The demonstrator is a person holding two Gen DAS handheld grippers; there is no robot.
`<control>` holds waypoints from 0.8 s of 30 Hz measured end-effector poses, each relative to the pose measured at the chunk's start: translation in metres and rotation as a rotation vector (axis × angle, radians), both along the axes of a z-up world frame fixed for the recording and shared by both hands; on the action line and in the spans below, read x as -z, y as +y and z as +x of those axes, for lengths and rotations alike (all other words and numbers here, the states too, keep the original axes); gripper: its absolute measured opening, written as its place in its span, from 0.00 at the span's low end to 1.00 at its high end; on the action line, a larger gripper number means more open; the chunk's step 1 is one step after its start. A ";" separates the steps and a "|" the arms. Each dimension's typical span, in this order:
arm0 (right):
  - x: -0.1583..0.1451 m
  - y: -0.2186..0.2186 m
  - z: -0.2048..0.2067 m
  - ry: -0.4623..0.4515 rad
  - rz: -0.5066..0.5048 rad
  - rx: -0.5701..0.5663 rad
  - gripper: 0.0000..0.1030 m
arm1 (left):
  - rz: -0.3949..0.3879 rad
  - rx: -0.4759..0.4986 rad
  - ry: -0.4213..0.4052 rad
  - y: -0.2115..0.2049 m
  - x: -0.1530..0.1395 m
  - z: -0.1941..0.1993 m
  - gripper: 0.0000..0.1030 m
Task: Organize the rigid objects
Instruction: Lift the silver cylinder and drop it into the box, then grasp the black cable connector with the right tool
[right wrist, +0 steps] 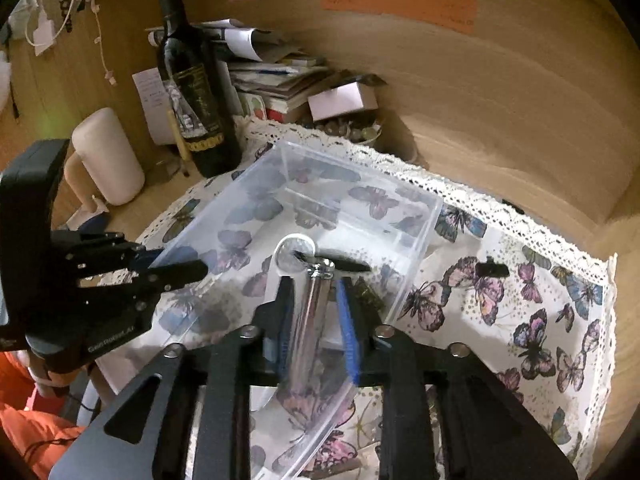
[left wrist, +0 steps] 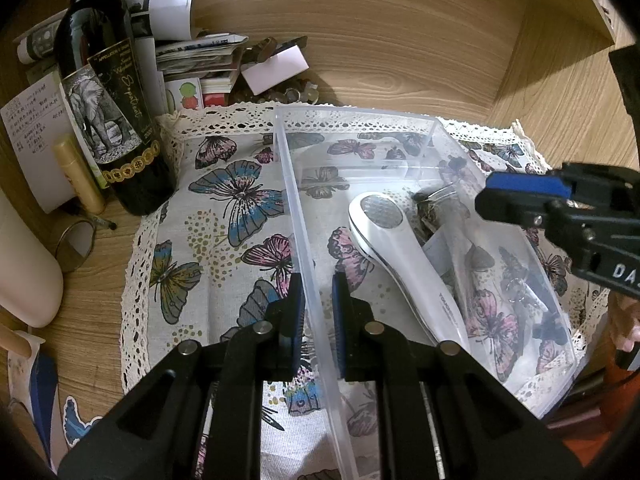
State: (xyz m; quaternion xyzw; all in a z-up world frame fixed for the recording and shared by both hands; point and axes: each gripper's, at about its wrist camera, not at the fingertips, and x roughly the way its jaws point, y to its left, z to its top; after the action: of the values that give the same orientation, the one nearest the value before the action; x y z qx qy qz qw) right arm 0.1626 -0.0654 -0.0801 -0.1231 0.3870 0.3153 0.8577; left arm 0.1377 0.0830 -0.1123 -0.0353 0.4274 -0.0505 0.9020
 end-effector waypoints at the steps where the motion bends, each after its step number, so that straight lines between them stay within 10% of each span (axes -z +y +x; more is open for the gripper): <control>1: -0.002 -0.001 0.000 -0.010 0.003 0.003 0.30 | 0.001 0.000 -0.001 0.000 0.000 0.000 0.12; 14: -0.042 -0.051 0.036 -0.130 0.052 0.207 0.43 | 0.001 0.001 -0.001 0.001 0.000 0.000 0.12; 24: 0.009 -0.084 0.117 0.013 -0.024 0.352 0.43 | -0.004 0.001 0.001 0.000 0.000 0.000 0.12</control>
State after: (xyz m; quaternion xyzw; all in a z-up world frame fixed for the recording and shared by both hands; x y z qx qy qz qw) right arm 0.2798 -0.1498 -0.0894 -0.0617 0.4118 0.1566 0.8956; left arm 0.1378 0.0834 -0.1121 -0.0370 0.4279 -0.0518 0.9016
